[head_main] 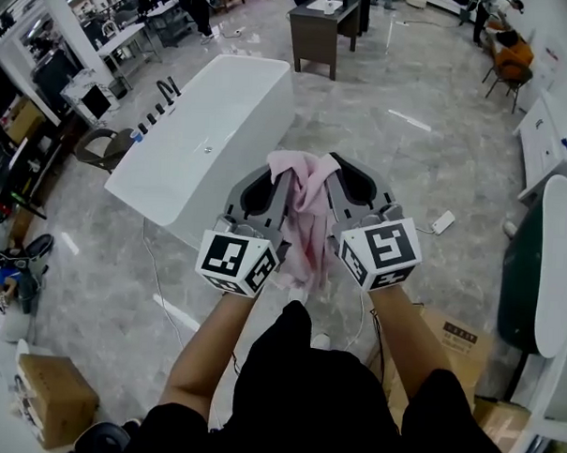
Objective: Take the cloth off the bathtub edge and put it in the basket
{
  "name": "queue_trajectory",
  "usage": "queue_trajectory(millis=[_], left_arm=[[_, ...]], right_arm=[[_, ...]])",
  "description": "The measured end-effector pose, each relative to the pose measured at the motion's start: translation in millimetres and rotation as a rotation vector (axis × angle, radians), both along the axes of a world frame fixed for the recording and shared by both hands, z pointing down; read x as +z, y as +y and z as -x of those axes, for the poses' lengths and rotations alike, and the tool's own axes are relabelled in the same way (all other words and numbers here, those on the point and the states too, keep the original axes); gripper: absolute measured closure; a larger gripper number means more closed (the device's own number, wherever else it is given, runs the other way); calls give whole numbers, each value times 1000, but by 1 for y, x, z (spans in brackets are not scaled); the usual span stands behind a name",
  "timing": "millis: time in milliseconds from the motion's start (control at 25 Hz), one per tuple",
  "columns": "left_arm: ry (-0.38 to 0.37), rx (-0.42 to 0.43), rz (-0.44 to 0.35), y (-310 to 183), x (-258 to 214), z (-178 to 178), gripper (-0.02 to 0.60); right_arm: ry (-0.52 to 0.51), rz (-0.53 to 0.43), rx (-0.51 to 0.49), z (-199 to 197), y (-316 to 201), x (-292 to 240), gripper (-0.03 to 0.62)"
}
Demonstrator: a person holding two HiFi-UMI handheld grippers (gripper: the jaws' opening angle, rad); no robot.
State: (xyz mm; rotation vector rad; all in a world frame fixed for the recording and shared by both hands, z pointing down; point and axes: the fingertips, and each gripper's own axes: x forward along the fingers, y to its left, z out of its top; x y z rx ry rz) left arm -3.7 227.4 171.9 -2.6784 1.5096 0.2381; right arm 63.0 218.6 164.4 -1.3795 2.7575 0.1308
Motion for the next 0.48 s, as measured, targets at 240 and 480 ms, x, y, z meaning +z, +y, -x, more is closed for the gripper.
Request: queue_trajectory(millis=[240,480], left_arm=[[57,101,-19,-33,-12,-26,545],[51,183,-16,-75,-17,-48,545]], right_arm=[[22,-11,38,-16,-26,-10,560],[20,-3,84,-37,-61,-14,560]])
